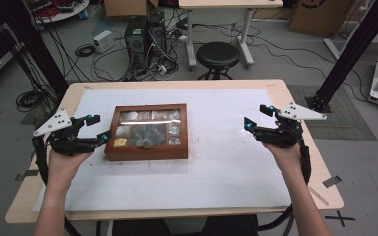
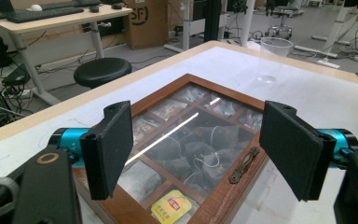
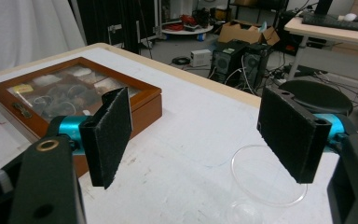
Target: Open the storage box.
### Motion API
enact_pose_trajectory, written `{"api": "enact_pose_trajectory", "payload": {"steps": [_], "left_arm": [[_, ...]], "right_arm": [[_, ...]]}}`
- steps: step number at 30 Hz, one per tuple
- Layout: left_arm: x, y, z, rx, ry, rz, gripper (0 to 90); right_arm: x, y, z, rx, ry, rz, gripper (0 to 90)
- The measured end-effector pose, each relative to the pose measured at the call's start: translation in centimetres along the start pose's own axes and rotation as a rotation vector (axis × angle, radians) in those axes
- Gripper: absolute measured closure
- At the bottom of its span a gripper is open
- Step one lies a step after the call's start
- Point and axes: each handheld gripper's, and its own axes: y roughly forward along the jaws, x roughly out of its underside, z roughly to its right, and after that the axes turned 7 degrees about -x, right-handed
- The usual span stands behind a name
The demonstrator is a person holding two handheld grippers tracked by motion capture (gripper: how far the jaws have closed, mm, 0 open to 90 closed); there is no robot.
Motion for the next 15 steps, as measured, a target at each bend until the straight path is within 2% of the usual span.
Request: {"api": "enact_pose_trajectory", "payload": {"steps": [6,12,15], "left_arm": [[0.2,0.0,-0.1,0.002,-0.003,-0.001,25.8],[0.7,-0.3,-0.6,-0.014,0.001,0.003,25.8],[1.5,-0.6,-0.9,-0.007,-0.006,0.022,24.9]], "right_arm": [[0.0,-0.1,0.0,-0.001,-0.011,0.014,26.6],[-0.1,0.1,0.1,-0.009,-0.022,0.024,26.3],[-0.1,0.2,0.1,-0.004,-0.024,0.021,26.3]]}}
